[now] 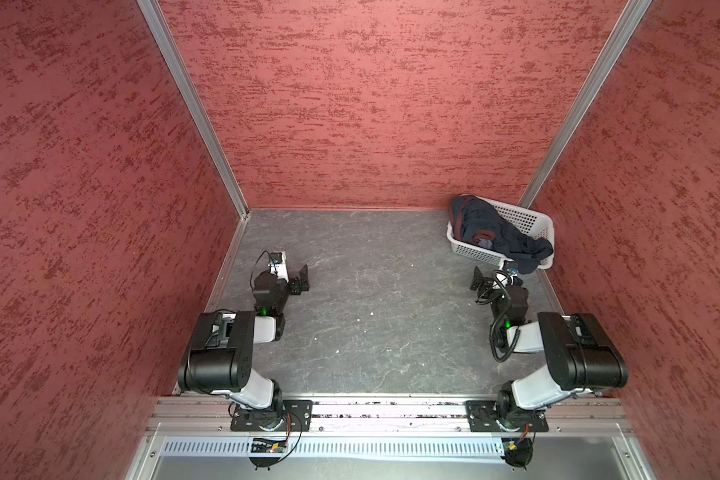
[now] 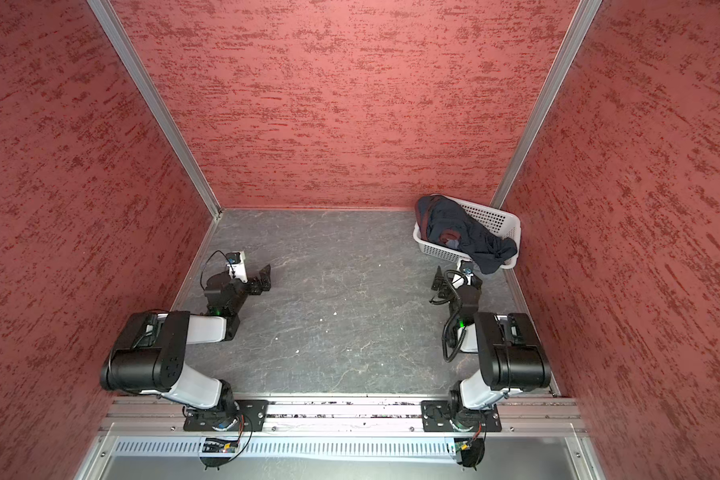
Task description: Fold and stack the tank tops
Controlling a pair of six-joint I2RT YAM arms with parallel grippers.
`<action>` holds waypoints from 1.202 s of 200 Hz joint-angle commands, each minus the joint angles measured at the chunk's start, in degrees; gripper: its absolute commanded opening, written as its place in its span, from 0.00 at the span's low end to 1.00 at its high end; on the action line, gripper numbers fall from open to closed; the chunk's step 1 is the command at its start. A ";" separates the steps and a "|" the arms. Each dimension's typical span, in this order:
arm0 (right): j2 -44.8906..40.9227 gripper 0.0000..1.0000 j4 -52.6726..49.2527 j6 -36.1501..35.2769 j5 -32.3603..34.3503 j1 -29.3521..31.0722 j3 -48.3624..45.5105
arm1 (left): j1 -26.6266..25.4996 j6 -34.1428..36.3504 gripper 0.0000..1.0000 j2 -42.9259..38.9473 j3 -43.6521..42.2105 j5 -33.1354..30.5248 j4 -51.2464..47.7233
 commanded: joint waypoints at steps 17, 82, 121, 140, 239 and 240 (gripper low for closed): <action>-0.27 0.99 1.76 -0.63 -0.11 0.22 0.64 | -0.32 0.50 1.00 -0.05 0.45 0.00 0.32; -0.26 0.99 1.76 -0.57 -0.12 0.26 0.66 | -0.33 0.49 0.99 0.00 0.45 0.02 0.32; -0.25 0.99 1.76 -0.61 -0.07 0.24 0.64 | -0.32 0.43 1.00 -0.01 0.45 0.02 0.32; -0.21 0.99 1.80 -0.63 -0.07 0.28 0.67 | -0.25 0.52 1.00 -0.01 0.45 -0.02 0.32; -0.34 0.99 1.98 -0.67 0.01 0.23 0.49 | -1.34 1.18 1.00 -0.05 0.15 -2.17 0.85; -0.30 0.99 2.00 -0.66 0.01 0.26 0.47 | -1.36 1.19 0.99 -0.10 0.13 -2.26 0.85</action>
